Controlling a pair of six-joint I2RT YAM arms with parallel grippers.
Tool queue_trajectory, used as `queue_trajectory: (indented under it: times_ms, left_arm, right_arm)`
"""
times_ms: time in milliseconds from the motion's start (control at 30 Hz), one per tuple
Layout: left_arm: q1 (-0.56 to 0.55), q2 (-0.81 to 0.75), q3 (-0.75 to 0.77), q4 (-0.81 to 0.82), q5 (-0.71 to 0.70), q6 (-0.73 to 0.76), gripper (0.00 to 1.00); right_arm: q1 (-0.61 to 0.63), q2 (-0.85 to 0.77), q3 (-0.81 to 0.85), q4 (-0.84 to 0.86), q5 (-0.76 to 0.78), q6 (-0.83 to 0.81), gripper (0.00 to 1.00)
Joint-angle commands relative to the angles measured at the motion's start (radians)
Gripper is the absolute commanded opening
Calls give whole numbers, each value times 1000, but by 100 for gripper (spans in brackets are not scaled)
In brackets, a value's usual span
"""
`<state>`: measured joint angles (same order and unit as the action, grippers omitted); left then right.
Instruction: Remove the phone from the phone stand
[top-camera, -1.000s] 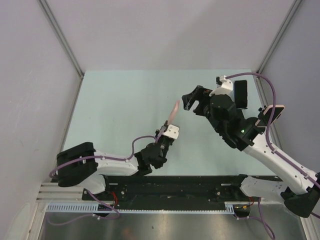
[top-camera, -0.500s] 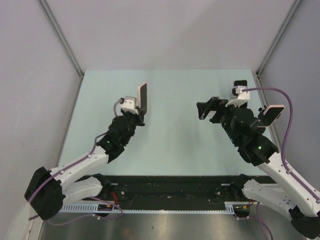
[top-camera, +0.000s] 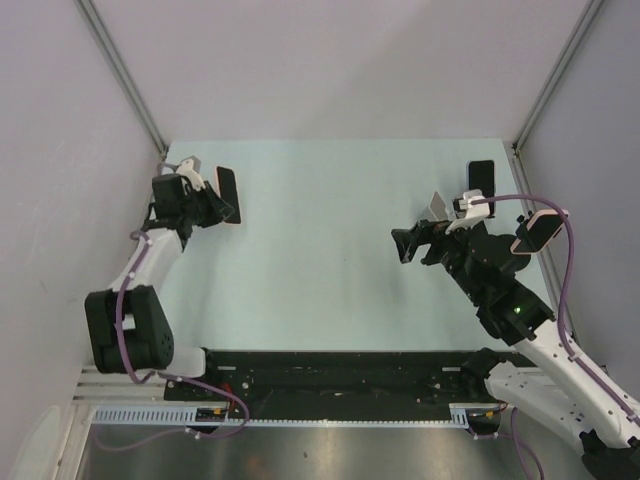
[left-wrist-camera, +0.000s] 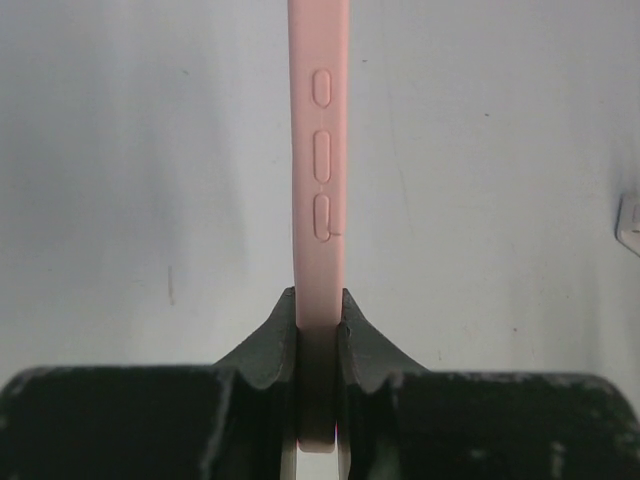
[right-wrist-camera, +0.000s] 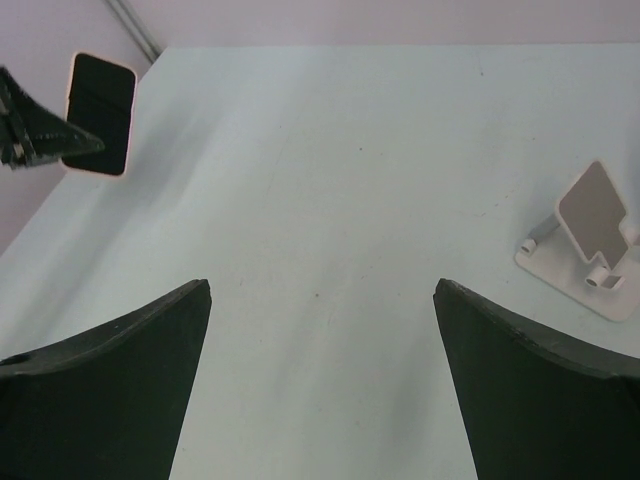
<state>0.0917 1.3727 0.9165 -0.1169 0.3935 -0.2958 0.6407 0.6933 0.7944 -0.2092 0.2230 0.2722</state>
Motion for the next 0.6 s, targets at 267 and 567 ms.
queue_trajectory:
  times_ms: [267,567]
  left_arm:
    - [203,391,363,-268,130,274,0]
    - [259,561,449,-357,56,385,4]
  right_arm:
    - [-7,-8,-67,103,-97,-96,100]
    - [-10,21,-73,108,-122,-108,100]
